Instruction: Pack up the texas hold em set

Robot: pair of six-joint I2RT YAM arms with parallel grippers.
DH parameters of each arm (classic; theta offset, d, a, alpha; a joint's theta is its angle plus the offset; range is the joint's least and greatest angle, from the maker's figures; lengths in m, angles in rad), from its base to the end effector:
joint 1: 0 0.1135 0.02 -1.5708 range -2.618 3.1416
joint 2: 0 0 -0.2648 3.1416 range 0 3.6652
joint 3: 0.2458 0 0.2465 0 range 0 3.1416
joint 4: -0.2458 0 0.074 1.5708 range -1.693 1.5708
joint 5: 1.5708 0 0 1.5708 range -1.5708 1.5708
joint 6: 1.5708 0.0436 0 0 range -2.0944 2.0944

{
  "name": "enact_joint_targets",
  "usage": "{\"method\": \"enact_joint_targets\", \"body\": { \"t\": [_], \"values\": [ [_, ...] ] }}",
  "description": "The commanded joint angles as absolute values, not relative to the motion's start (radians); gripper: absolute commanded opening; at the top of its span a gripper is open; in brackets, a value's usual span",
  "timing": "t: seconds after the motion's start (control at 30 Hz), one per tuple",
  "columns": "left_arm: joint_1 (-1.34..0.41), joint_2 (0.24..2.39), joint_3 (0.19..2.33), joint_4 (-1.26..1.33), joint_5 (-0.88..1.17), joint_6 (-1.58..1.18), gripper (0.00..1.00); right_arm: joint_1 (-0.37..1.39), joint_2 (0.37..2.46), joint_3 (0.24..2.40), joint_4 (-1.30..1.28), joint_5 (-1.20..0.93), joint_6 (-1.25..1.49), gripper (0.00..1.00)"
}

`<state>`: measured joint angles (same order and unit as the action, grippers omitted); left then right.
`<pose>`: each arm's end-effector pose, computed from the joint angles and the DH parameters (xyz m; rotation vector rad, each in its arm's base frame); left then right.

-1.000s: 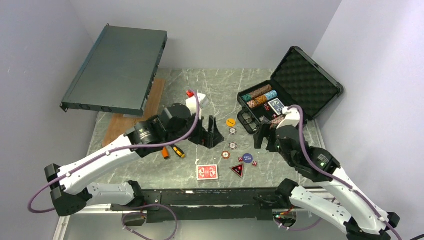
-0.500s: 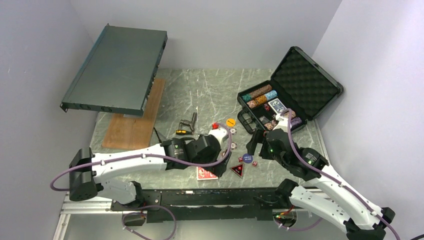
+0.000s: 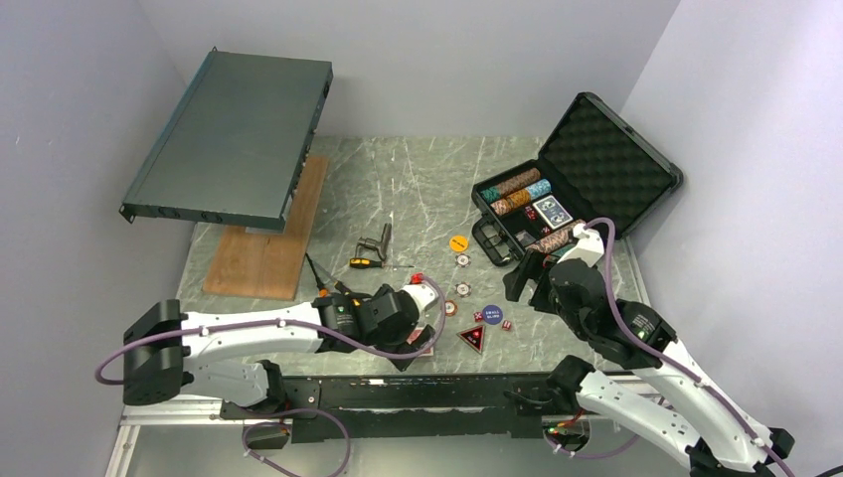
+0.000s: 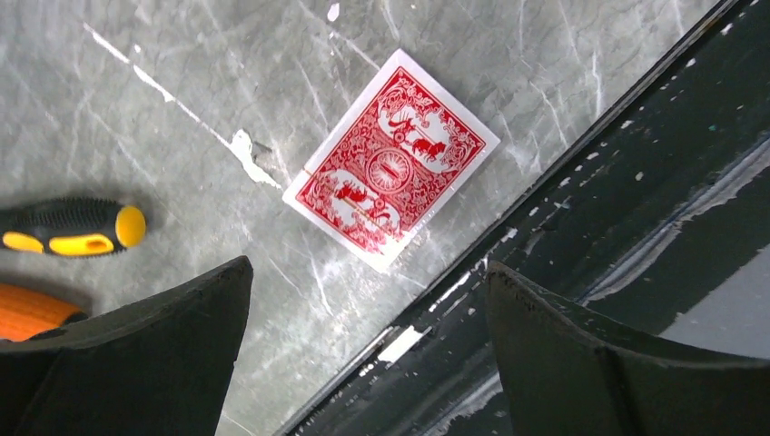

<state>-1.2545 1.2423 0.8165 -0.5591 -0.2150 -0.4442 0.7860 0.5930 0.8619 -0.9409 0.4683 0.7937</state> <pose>0.0840 -0.2267 0.2229 0.9359 2.3944 -0.3988 0.0869 0.0592 0.3125 0.2580 2.1693 0.3790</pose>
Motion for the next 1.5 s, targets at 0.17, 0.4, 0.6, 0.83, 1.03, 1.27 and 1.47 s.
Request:
{"method": "enact_joint_targets", "body": {
  "t": [0.17,0.4,0.6,0.83,1.03,1.27,1.47],
  "values": [
    [-1.249,1.449,0.904,-0.498,-0.201,-0.162,0.99,0.789,0.495,0.905,-0.961,0.513,0.803,1.00],
    [-1.234,1.552,0.952,-0.501,-0.140,-0.080,0.99,0.789,0.481,0.891,-0.967,0.492,0.820,1.00],
    [-1.230,1.645,0.981,-0.463,-0.096,-0.066,0.99,0.788,0.512,0.865,-0.931,0.438,0.800,1.00],
    [-1.230,1.704,0.992,-0.476,-0.149,-0.067,0.95,0.789,0.534,0.838,-0.906,0.398,0.803,1.00],
    [-1.230,1.720,0.982,-0.480,-0.131,-0.078,0.68,0.789,0.548,0.833,-0.900,0.400,0.804,1.00],
    [-1.225,1.631,0.931,-0.466,-0.171,-0.118,0.49,0.789,0.534,0.840,-0.920,0.432,0.813,1.00],
    [-1.205,1.453,0.878,-0.450,-0.227,-0.196,0.38,0.789,0.498,0.849,-0.939,0.498,0.832,1.00]
  ]
}}
